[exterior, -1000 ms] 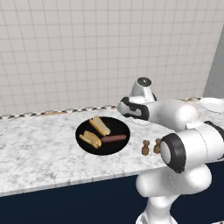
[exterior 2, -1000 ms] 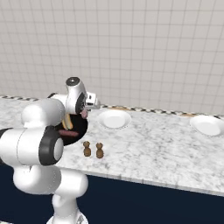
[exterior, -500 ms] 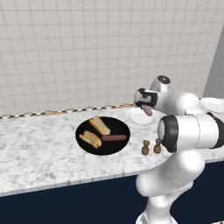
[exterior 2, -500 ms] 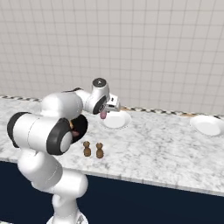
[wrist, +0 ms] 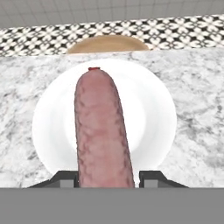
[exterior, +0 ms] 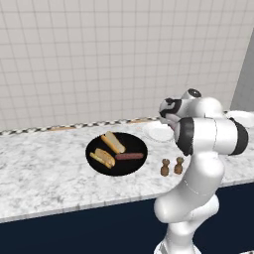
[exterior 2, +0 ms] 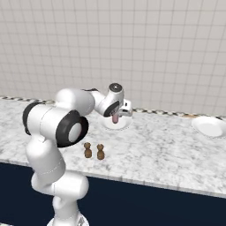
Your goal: Place one bun and one sausage from the bowl on each plate.
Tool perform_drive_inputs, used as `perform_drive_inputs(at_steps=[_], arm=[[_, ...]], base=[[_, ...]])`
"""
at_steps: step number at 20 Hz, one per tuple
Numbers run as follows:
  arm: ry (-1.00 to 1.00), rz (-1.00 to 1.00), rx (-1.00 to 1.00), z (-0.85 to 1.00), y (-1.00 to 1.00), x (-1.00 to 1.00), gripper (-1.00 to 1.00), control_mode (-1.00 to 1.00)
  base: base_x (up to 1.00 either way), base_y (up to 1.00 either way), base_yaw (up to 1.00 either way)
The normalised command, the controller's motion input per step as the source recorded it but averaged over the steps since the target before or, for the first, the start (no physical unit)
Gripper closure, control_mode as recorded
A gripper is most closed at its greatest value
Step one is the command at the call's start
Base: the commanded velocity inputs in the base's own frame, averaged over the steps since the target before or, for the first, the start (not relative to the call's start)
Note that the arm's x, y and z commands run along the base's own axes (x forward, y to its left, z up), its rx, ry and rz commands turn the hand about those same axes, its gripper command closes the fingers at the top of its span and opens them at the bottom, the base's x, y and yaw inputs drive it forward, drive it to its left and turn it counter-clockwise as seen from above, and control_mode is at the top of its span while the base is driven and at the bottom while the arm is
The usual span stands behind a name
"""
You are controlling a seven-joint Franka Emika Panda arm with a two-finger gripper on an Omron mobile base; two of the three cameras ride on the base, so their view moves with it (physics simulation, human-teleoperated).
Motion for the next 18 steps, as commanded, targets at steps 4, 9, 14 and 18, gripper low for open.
perform_drive_inputs(at_steps=[4, 9, 14, 18], arm=[[0.00, 0.00, 0.00, -0.23, -0.25, 0.30, 1.00, -1.00], [0.00, 0.00, -0.05, -0.34, -0.01, 0.19, 1.00, -1.00], [0.01, 0.00, -0.02, -0.17, 0.00, 0.17, 1.00, -1.00], [0.00, 0.00, 0.00, -0.01, 0.03, 0.26, 1.00, -1.00]], base=[[0.00, 0.00, 0.00], [0.00, 0.00, 0.00], [0.00, 0.00, 0.00], [0.00, 0.00, 0.00]])
